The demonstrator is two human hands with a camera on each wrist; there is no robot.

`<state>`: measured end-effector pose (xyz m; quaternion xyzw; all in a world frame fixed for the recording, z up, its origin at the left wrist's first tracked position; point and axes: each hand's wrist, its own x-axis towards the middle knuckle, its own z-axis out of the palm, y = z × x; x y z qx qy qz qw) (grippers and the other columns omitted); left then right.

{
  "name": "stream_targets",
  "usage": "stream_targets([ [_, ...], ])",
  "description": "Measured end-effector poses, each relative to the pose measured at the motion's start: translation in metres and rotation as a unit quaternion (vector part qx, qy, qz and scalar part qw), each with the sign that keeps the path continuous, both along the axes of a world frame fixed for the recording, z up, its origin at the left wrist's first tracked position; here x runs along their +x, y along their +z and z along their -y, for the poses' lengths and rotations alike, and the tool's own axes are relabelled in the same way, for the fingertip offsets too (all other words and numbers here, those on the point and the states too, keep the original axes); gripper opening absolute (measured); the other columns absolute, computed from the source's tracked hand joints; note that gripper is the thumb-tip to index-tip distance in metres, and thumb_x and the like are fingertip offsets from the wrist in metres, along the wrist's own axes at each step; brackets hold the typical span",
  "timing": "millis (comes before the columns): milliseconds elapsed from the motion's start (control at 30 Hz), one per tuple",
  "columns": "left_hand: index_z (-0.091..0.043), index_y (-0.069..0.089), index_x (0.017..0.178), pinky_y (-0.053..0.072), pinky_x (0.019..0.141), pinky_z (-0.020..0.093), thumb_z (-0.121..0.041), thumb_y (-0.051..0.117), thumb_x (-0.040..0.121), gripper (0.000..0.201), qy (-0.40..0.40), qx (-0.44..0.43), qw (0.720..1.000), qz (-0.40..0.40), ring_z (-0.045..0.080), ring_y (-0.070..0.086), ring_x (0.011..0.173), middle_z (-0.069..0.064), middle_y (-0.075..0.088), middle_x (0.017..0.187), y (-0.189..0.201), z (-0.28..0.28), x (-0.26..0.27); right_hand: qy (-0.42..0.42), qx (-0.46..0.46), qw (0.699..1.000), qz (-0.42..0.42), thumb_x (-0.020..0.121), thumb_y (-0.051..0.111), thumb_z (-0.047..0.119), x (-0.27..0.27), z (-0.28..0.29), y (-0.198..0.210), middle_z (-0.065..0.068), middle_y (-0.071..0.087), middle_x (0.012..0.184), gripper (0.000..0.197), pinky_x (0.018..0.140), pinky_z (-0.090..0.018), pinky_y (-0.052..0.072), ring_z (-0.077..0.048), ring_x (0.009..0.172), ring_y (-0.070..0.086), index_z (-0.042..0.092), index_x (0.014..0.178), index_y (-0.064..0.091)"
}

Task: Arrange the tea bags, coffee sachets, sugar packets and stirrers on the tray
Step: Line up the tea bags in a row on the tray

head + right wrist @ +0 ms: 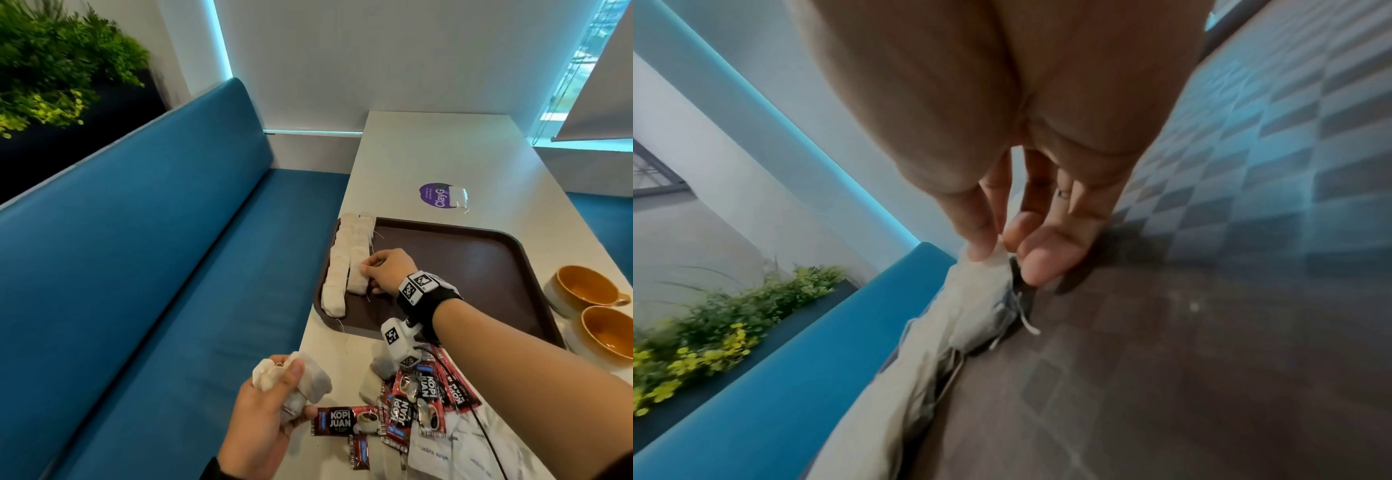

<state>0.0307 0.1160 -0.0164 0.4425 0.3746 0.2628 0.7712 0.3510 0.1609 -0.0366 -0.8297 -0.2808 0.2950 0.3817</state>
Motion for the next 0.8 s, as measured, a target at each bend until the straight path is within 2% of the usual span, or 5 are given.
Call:
stream_targets([
  [200, 0.002, 0.063, 0.109, 0.057, 0.059, 0.038, -0.024, 0.079, 0.078, 0.044, 0.029, -0.070, 0.997, -0.026, 0.045, 0.070, 0.085, 0.040, 0.067, 0.100, -0.002, 0.006, 0.002, -0.031, 0.011, 0.999, 0.004, 0.082, 0.085, 0.019, 0.008, -0.015, -0.002, -0.008, 0.072, 0.100, 0.018, 0.066, -0.036, 0.065, -0.019, 0.064, 0.071, 0.020, 0.094, 0.071],
  [367, 0.002, 0.060, 0.114, 0.057, 0.056, 0.036, -0.017, 0.077, 0.078, 0.044, 0.017, -0.110, 0.994, 0.002, 0.045, 0.072, 0.081, 0.034, 0.070, 0.097, -0.005, 0.004, 0.003, -0.027, -0.003, 1.000, 0.010, 0.078, 0.087, 0.013, 0.011, -0.018, -0.003, -0.008, 0.070, 0.113, 0.035, 0.070, -0.040, 0.065, -0.021, 0.066, 0.076, 0.020, 0.103, 0.063],
  [467, 0.005, 0.057, 0.119, 0.059, 0.056, 0.036, -0.004, 0.084, 0.072, 0.055, -0.008, -0.123, 0.992, 0.025, 0.046, 0.072, 0.084, 0.034, 0.070, 0.102, -0.003, 0.003, 0.001, -0.010, -0.008, 1.000, 0.006, 0.079, 0.086, 0.014, 0.011, -0.018, -0.001, -0.010, 0.072, 0.107, 0.034, 0.072, -0.042, 0.065, -0.025, 0.072, 0.076, 0.024, 0.097, 0.059],
  [633, 0.009, 0.055, 0.120, 0.061, 0.061, 0.035, 0.001, 0.075, 0.065, 0.060, -0.029, -0.108, 0.992, 0.056, 0.044, 0.071, 0.085, 0.035, 0.069, 0.102, 0.001, 0.003, -0.002, -0.013, -0.004, 1.000, 0.015, 0.080, 0.082, 0.019, 0.009, -0.001, 0.013, -0.008, 0.072, 0.100, 0.032, 0.078, -0.045, 0.064, -0.025, 0.080, 0.075, 0.024, 0.102, 0.059],
  [800, 0.011, 0.055, 0.120, 0.061, 0.062, 0.033, 0.006, 0.067, 0.081, 0.041, -0.031, -0.087, 0.994, 0.062, 0.033, 0.074, 0.083, 0.026, 0.073, 0.099, 0.013, 0.008, -0.001, 0.008, 0.067, 0.998, -0.014, 0.088, 0.076, 0.015, -0.021, 0.049, 0.053, -0.004, 0.069, 0.095, 0.021, 0.075, -0.036, 0.064, -0.020, 0.076, 0.071, 0.017, 0.106, 0.066],
])
